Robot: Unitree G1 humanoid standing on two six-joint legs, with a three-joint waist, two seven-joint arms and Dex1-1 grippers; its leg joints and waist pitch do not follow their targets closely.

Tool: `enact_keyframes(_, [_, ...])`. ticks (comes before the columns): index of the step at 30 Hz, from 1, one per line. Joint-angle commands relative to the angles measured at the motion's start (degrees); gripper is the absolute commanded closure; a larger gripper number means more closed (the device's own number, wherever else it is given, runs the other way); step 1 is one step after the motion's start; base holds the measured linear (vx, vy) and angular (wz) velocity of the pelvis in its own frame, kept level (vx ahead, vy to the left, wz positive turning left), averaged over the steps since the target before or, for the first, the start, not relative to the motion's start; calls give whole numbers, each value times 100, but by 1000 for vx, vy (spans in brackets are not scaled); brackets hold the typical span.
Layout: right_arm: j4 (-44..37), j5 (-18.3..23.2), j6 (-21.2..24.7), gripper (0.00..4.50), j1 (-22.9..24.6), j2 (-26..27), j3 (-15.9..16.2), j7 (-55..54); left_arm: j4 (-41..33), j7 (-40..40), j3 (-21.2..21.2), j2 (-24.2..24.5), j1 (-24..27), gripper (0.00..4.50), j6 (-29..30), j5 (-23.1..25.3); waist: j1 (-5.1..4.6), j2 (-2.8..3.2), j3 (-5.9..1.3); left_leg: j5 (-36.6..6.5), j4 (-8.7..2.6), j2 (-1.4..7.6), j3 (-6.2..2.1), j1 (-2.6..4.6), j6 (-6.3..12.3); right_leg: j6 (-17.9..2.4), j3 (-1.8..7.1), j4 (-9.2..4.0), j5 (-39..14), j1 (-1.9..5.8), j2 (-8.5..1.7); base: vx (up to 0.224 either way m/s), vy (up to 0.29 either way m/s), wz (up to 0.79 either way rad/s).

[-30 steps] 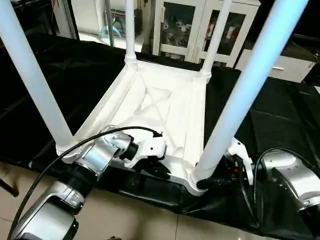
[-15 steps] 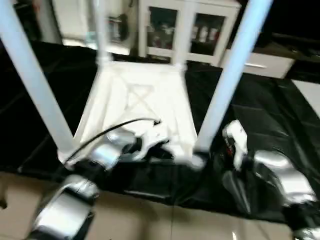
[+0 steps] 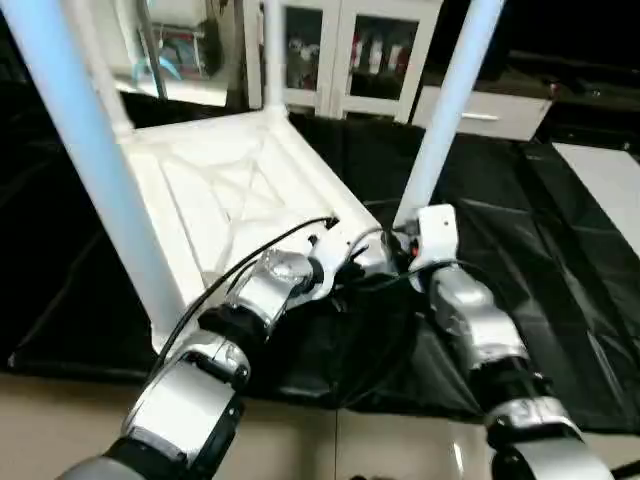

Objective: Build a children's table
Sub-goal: Rotate leg to tighten

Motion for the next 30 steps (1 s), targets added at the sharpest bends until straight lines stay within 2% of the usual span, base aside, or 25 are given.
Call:
enact_keyframes(1, [326,-283,20,257,122,307,357,-22,76,990,352,54,-260,450,-128,61,59,-26,-380,-1494,-437,7,92,-14,263,-995,194,-353,-2043,270,-250,0,0,0])
enact_keyframes(3, [578,-230,-326,257,-21,430,196,-195,211,1033,356,36,-314,450,-329,77,84,-45,-397,-1272,-428,9,102,-38,306,-1068,205,-303,-1755,279,-248,0,0,0])
enact_keyframes(4, [580,-225,-338,257,-23,432,188,-199,212,1030,355,37,-314,450,-339,79,106,-56,-405,-1134,-410,-11,114,-67,332,-1085,220,-269,-1609,292,-246,0,0,0])
enact_keyframes(5, [529,-107,-583,257,-20,442,27,-233,200,851,317,59,-279,450,-420,79,129,-62,-411,-1068,-400,-13,123,-67,348,-1091,226,-256,-1539,292,-244,0,0,0])
enact_keyframes(6, [460,-60,-670,257,13,422,-14,-188,175,774,274,75,-253,450,-544,101,169,-54,-412,-930,-393,-11,138,-64,425,-1144,236,-225,-1326,293,-240,0,0,0])
enact_keyframes(8, [432,-41,-720,257,28,408,-26,-157,166,736,248,84,-242,450,-626,114,189,-42,-427,-748,-386,-13,148,-65,486,-1205,239,-190,-1079,311,-232,0,0,0])
enact_keyframes(9, [432,-41,-720,257,28,408,-26,-157,166,736,248,84,-242,450,-626,114,200,-39,-423,-706,-388,-10,152,-63,513,-1230,238,-183,-1037,312,-226,0,0,0])
enact_keyframes(11, [130,-35,-972,257,217,201,81,260,250,556,195,98,-254,450,-853,145,217,45,-406,-857,-391,-6,163,-45,486,-1216,238,-223,-1159,301,-221,0,0,0])
enact_keyframes(12, [80,-70,-1054,257,258,158,101,361,293,514,192,98,-266,450,-913,154,218,12,-407,-900,-390,-6,169,-50,483,-1197,239,-234,-1182,308,-218,0,0,0])
enact_keyframes(13, [76,-78,-1068,201,263,153,103,376,302,509,192,98,-269,450,-924,156,224,-6,-409,-920,-389,-7,172,-50,477,-1187,241,-227,-1203,311,-215,0,0,0])
enact_keyframes(14, [-203,-32,-1107,187,420,80,87,526,318,457,181,92,-255,450,-1049,167,247,55,-405,-957,-398,-7,175,-40,481,-1178,245,-237,-1281,309,-212,0,0,0])
enact_keyframes(15, [-521,47,-1088,187,580,14,38,610,346,298,129,77,-251,450,-1163,191,260,33,-394,-1034,-391,-15,194,-43,519,-1134,248,-249,-1329,300,-195,0,0,0])
enact_keyframes(16, [-553,55,-1087,168,596,6,32,619,350,281,123,75,-251,450,-1175,194,272,35,-399,-1027,-402,-9,178,-59,525,-1094,246,-238,-1353,325,-211,0,0,0])
enact_keyframes(17, [-797,80,-980,153,704,-40,35,645,365,206,98,69,-256,450,-1200,207,234,67,-410,-954,-415,-12,153,-116,496,-1034,245,-221,-1386,366,-212,0,0,0])
enact_keyframes(18, [-797,80,-980,153,704,-40,35,645,365,206,98,69,-256,450,-1200,207,240,63,-418,-950,-408,-7,161,-93,477,-1018,245,-242,-1392,344,-210,0,0,0])
enact_keyframes(19, [-1081,100,-852,146,835,-106,57,684,376,163,87,62,-264,450,-1212,221,206,47,-426,-943,-390,-19,169,-84,471,-1063,250,-228,-1325,325,-187,0,0,0])
enact_keyframes(20, [-1531,97,-715,137,1065,-222,94,732,397,87,87,54,-273,450,-1352,226,225,53,-431,-874,-379,-5,185,-62,499,-1135,262,-216,-1170,295,-190,0,0,0])
enact_keyframes(21, [-1575,96,-704,137,1089,-233,96,735,400,79,86,54,-274,450,-1368,228,221,82,-425,-857,-383,-11,180,-73,521,-1164,259,-210,-1120,303,-179,0,0,0])
enact_keyframes(22, [-2079,126,-521,137,1405,-351,105,809,460,60,96,44,-298,450,-1555,227,247,84,-419,-839,-379,1,184,-57,540,-1133,260,-216,-1064,299,-174,0,0,0])
enact_keyframes(25, [-2532,103,-404,137,1725,-453,88,833,497,-3,67,34,-330,450,-1792,239,285,59,-431,-764,-378,1,186,-63,582,-1135,274,-193,-913,312,-183,0,0,0])
enact_keyframes(27, [-3027,12,-250,137,2097,-587,74,899,524,-5,143,-4,-383,450,-1969,160,304,4,-403,-929,-381,-11,204,-61,588,-1037,273,-254,-1277,305,-183,0,0,0])
enact_keyframes(29, [-3173,27,-192,137,2216,-607,49,904,495,-197,271,-31,-387,450,-1920,-12,297,-2,-392,-1068,-393,-15,203,-60,570,-944,264,-296,-1661,280,-192,0,0,0])
enact_keyframes(30, [-3264,1,-124,131,2286,-625,49,879,468,-207,360,-35,-394,406,-1863,-101,295,-2,-388,-1107,-393,-17,201,-64,554,-910,262,-300,-1762,278,-190,0,0,0])
